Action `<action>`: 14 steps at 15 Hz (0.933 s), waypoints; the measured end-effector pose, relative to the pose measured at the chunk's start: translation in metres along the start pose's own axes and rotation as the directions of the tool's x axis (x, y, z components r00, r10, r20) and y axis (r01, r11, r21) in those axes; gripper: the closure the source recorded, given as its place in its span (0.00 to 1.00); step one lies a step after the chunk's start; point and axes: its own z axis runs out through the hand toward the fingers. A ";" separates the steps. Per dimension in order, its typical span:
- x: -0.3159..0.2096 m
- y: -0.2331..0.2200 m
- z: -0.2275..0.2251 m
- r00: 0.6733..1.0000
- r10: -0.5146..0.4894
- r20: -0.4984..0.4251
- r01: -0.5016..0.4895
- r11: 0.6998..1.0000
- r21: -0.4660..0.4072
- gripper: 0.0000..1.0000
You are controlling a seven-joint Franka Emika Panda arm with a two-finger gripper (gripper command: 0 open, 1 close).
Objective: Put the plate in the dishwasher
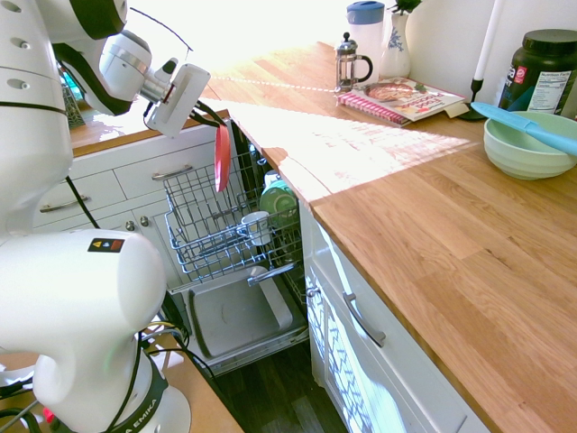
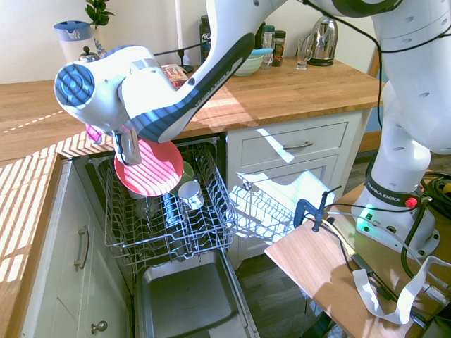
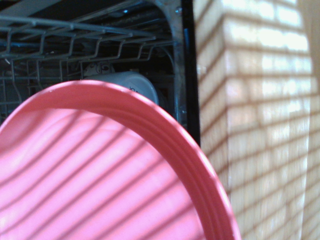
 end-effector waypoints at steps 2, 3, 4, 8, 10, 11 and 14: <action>-0.006 -0.034 0.001 0.993 -0.111 -0.050 0.108 0.993 -0.050 1.00; -0.008 -0.048 0.004 0.985 -0.163 -0.059 0.159 0.985 -0.073 1.00; -0.008 -0.059 0.007 0.980 -0.195 -0.051 0.190 0.978 -0.080 1.00; -0.004 -0.089 0.006 0.967 -0.253 0.026 0.253 0.967 0.006 1.00; -0.003 -0.100 0.007 0.960 -0.274 0.065 0.271 0.961 0.051 1.00; -0.001 -0.102 0.007 0.955 -0.284 0.083 0.279 0.958 0.064 1.00; 0.004 -0.105 0.007 0.942 -0.311 0.125 0.297 0.948 0.113 1.00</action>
